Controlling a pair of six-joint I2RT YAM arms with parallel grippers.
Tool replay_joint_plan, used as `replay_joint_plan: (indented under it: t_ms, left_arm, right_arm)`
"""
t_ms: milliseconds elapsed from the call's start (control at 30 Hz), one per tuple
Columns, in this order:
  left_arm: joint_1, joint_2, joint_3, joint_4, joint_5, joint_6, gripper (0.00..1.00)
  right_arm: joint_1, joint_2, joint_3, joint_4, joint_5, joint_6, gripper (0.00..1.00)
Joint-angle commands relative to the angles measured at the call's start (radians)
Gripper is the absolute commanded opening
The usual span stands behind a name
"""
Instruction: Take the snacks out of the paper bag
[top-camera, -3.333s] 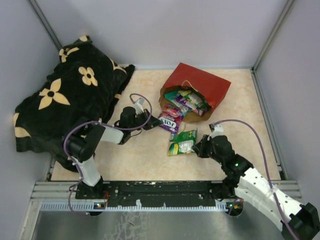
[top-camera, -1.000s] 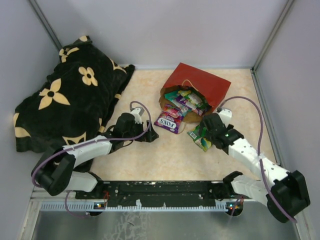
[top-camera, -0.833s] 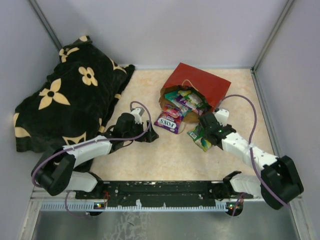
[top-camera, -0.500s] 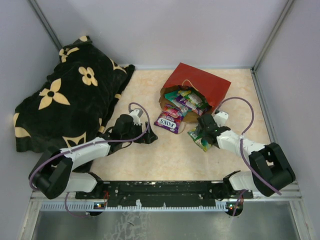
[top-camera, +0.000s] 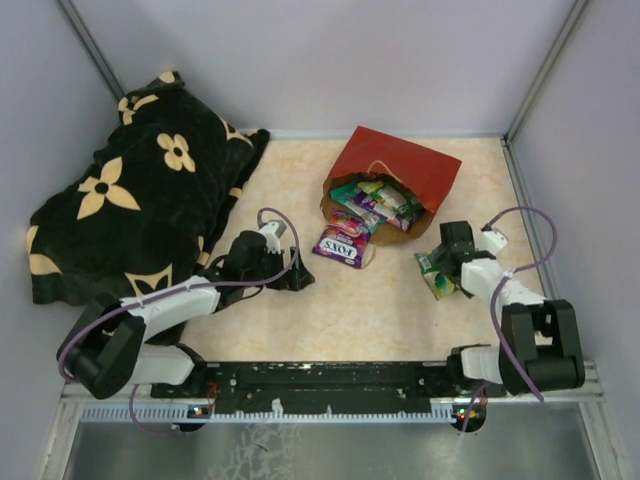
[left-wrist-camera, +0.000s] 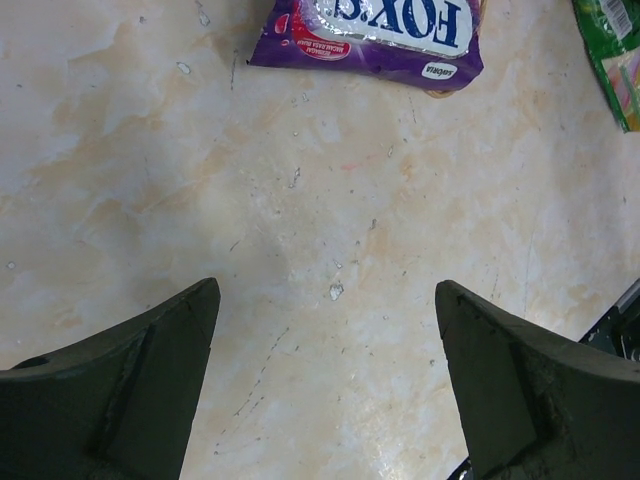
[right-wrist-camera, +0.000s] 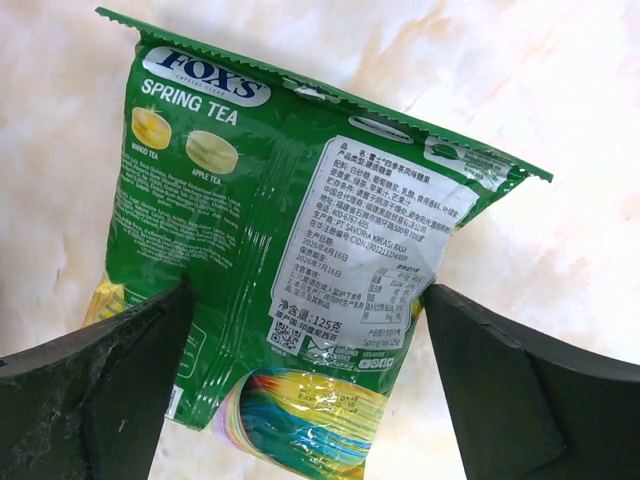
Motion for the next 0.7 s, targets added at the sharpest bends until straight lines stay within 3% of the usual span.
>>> replay_joint_plan:
  t_ms: [0,300,667]
  left_arm:
    - [-0.005,-0.038,-0.002,-0.017,0.017,-0.001,0.94]
    - [-0.005,-0.101,-0.011,-0.076,-0.030,0.026,0.96]
    - [-0.005,-0.046,0.043,-0.108,-0.016,0.037,0.96]
  right_arm:
    - [-0.096,0.107,0.103,-0.091,0.077,0.079,0.99]
    - [-0.273,0.194,0.164,-0.015,-0.046,0.122,0.99]
    - [-0.292,0.477,0.453,0.011,-0.056,0.193,0.99]
